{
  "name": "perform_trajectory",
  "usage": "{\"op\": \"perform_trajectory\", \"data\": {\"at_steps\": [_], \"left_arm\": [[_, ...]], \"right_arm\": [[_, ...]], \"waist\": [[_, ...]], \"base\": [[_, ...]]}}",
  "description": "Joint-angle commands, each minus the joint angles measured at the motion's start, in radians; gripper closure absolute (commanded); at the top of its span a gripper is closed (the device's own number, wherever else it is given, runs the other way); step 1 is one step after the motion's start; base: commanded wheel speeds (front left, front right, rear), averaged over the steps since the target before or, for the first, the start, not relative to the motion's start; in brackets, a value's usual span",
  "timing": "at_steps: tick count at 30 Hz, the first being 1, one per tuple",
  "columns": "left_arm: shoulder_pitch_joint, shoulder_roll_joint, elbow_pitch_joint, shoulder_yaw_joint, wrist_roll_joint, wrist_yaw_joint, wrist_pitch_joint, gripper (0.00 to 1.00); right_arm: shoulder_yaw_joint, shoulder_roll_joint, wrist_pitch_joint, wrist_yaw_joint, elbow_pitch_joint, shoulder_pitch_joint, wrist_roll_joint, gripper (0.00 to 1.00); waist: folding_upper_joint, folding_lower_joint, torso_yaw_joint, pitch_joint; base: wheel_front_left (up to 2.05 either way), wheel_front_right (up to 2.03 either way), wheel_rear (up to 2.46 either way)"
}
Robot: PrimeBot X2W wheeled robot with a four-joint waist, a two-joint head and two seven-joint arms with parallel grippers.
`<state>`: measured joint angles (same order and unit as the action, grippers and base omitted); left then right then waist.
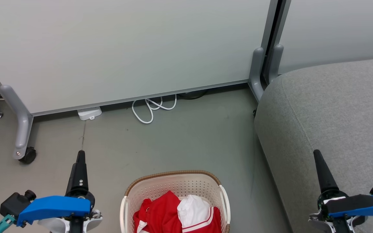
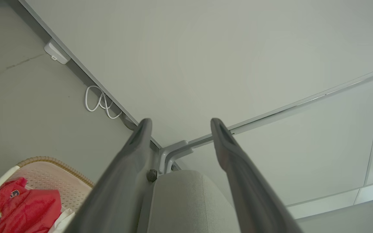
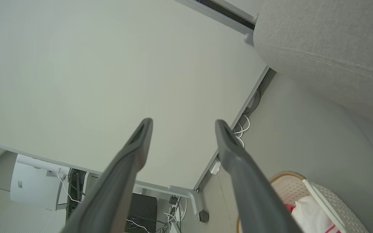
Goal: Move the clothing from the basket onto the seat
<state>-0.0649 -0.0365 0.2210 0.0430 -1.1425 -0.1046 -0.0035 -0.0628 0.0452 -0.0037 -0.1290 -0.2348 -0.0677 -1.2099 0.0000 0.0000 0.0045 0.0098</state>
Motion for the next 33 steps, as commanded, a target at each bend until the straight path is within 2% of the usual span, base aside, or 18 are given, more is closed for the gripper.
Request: {"op": "perform_trajectory", "data": {"at_steps": [1, 16, 33], "left_arm": [[-0.032, -0.009, -0.02, -0.007, 0.026, 0.003, -0.009, 0.0], [-0.037, -0.015, -0.007, -0.062, 0.306, 0.048, -0.064, 0.0], [-0.039, -0.022, -0.002, -0.108, 0.52, 0.044, -0.117, 0.0]], "right_arm": [[0.004, 0.004, -0.009, -0.001, 0.02, -0.021, 0.024, 0.0], [0.051, 0.005, -0.064, -0.001, 0.02, -0.009, 0.297, 0.0], [0.087, 0.006, -0.118, -0.002, 0.001, -0.011, 0.518, 0.0]], "waist": [[0.0, 0.0, 0.0, 0.0], [0.0, 0.0, 0.004, 0.002], [0.0, 0.0, 0.012, 0.002]], "base": [[0.0, 0.0, 0.0], [0.0, 0.0, 0.0], [0.0, 0.0, 0.0]]}}
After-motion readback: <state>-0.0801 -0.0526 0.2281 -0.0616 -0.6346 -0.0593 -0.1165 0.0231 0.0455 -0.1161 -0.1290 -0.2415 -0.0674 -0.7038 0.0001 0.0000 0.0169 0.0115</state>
